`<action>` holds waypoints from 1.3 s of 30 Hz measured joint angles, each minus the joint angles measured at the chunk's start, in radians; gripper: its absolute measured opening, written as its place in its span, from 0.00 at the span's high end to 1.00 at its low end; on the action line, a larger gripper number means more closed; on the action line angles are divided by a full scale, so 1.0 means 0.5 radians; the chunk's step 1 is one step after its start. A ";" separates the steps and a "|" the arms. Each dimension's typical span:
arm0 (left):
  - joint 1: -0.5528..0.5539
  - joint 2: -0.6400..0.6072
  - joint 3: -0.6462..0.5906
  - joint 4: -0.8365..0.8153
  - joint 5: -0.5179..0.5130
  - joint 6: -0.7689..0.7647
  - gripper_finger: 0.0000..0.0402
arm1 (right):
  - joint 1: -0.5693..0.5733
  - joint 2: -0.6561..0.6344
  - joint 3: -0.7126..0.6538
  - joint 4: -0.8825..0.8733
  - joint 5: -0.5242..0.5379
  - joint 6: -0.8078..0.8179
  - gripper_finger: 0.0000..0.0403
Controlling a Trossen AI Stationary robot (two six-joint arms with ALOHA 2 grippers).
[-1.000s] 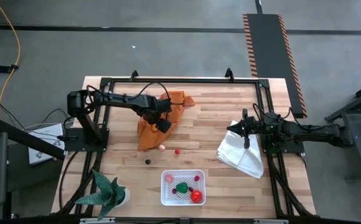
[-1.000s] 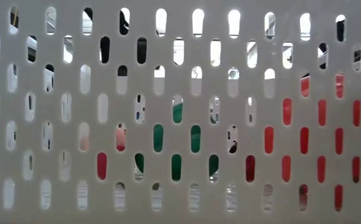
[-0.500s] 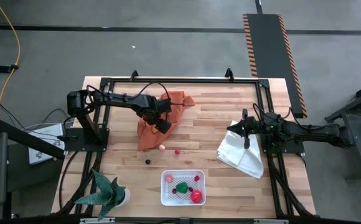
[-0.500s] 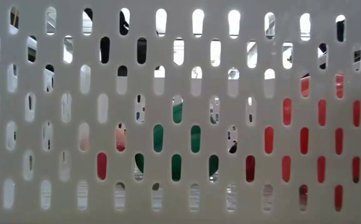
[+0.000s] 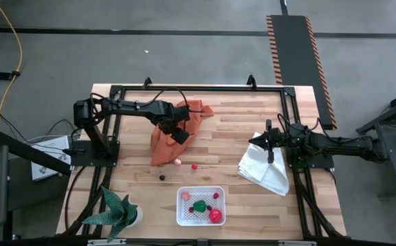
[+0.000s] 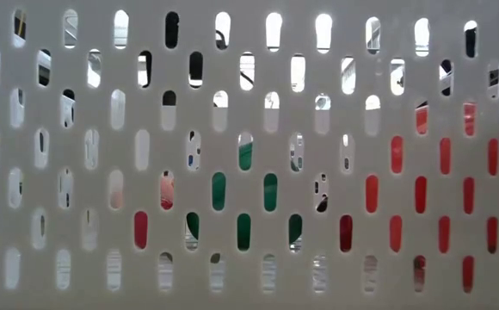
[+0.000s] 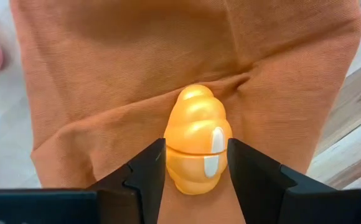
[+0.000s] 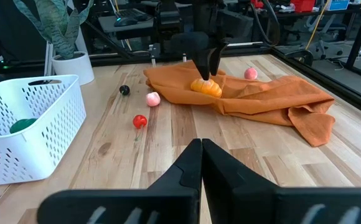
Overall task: Pick and placing Produce into tupperware
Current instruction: Put the yellow pumpkin into the white bin
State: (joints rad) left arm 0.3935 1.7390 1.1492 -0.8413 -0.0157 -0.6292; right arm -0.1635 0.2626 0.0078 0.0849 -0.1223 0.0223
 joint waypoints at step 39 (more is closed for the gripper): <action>0.051 0.172 0.000 0.075 0.151 0.166 0.42 | 0.000 0.011 0.000 -0.059 0.000 -0.001 1.00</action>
State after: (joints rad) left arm 0.4191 1.8249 1.1491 -0.8038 0.0598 -0.5463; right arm -0.1635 0.2681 0.0079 0.0555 -0.1223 0.0219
